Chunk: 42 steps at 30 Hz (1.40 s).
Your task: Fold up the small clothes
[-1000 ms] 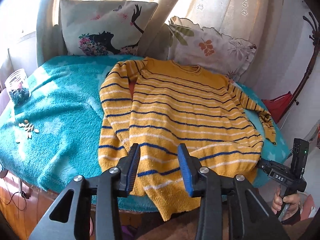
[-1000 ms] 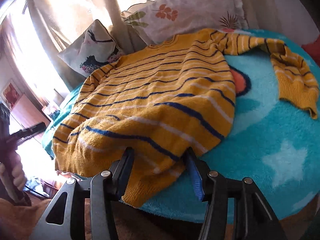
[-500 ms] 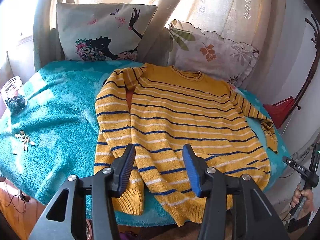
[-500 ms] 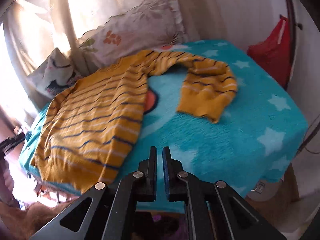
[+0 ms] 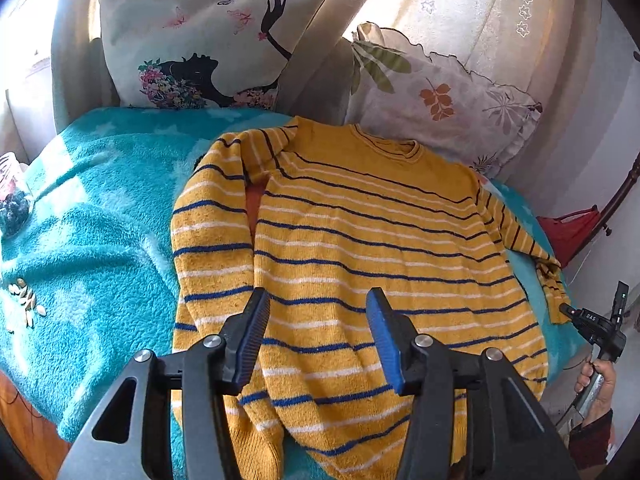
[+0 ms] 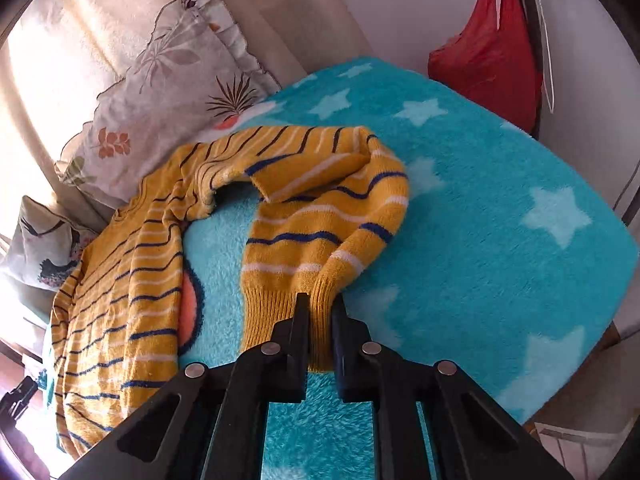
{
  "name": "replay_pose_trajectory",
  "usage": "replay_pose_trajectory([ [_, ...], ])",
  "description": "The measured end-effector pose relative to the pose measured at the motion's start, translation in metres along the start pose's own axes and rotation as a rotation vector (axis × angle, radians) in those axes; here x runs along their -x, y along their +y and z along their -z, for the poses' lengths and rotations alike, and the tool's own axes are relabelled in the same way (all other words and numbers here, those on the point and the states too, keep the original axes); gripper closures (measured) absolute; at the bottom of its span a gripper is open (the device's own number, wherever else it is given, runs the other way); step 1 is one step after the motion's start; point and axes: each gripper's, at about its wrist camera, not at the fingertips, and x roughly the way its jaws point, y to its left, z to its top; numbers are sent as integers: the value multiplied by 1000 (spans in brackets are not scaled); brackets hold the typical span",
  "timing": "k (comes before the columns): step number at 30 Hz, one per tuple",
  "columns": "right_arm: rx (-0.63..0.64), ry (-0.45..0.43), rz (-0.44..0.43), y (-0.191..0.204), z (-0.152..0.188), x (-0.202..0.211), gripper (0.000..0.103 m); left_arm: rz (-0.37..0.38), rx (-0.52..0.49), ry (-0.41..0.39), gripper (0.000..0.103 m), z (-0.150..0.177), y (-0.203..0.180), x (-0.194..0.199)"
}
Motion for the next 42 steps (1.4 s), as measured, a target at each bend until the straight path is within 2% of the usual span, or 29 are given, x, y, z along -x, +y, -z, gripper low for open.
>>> replay_pose_trajectory([
  [5, -94, -171, 190, -54, -81, 59, 94, 4, 28, -30, 54, -22, 13, -6],
  [8, -155, -217, 219, -70, -117, 80, 94, 4, 44, -43, 54, -29, 22, -8],
  [12, -91, -214, 217, -33, -140, 85, 94, 1, 63, -34, 54, -31, 35, -14],
  [16, 32, -117, 29, 53, -145, 61, 94, -9, 90, -27, 54, -29, 52, -18],
  [21, 220, 15, -224, 187, -132, 19, 94, -24, 137, -32, 54, -21, 77, -12],
  [24, 334, 89, -338, 266, -117, -11, 94, -44, 163, -41, 54, -17, 91, -4],
  [28, 453, 216, -427, 358, -77, -63, 94, -77, 204, -57, 53, -10, 110, 9],
  [30, 502, 291, -444, 398, -51, -96, 94, -96, 224, -64, 53, -6, 120, 16],
  [34, 596, 364, -408, 450, -6, -152, 94, -126, 259, -68, 53, 1, 136, 25],
  [38, 625, 410, -419, 471, 17, -191, 87, -139, 283, -64, 51, 6, 144, 24],
  [40, 628, 430, -505, 477, 23, -193, 75, -139, 288, -57, 48, 9, 147, 19],
  [41, 624, 441, -549, 479, 25, -191, 61, -135, 291, -48, 48, 9, 147, 15],
  [42, 622, 438, -572, 481, 27, -186, 53, -131, 289, -40, 48, 10, 147, 12],
])
